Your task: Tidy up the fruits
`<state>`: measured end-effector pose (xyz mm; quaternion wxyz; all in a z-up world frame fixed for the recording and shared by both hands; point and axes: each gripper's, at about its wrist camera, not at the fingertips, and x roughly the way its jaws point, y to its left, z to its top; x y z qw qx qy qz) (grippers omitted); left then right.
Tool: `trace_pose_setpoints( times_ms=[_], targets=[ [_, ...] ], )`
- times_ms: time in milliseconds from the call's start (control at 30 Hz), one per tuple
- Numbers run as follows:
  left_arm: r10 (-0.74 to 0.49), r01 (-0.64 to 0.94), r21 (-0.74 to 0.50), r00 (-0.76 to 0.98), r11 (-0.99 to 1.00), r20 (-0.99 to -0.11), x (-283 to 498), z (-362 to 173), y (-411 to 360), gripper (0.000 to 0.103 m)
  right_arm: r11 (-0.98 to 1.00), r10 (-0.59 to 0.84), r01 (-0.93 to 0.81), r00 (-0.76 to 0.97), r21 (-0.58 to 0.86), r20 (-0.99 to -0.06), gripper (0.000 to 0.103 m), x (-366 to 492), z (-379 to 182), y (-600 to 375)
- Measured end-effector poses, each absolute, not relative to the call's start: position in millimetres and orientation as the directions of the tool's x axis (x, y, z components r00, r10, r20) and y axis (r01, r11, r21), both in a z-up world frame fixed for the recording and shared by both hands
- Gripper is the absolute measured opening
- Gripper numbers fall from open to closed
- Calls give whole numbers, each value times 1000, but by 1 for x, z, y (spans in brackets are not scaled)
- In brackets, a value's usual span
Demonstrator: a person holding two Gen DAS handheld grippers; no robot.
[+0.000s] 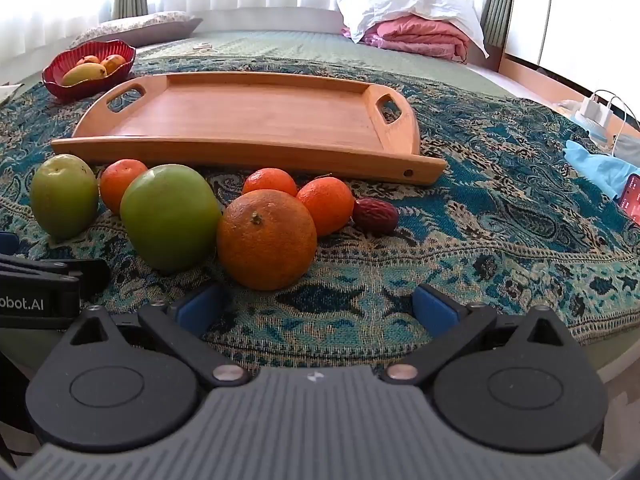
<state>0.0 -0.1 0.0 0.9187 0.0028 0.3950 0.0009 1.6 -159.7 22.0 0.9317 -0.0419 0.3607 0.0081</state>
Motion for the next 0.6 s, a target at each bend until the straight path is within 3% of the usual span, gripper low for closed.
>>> trace_pose_setpoints(
  times_ms=[600],
  targets=[
    [1, 1, 2, 687, 1000, -727, 0, 0, 0, 103, 996, -16, -46, 732, -73, -681, 103, 3, 22, -160]
  ],
)
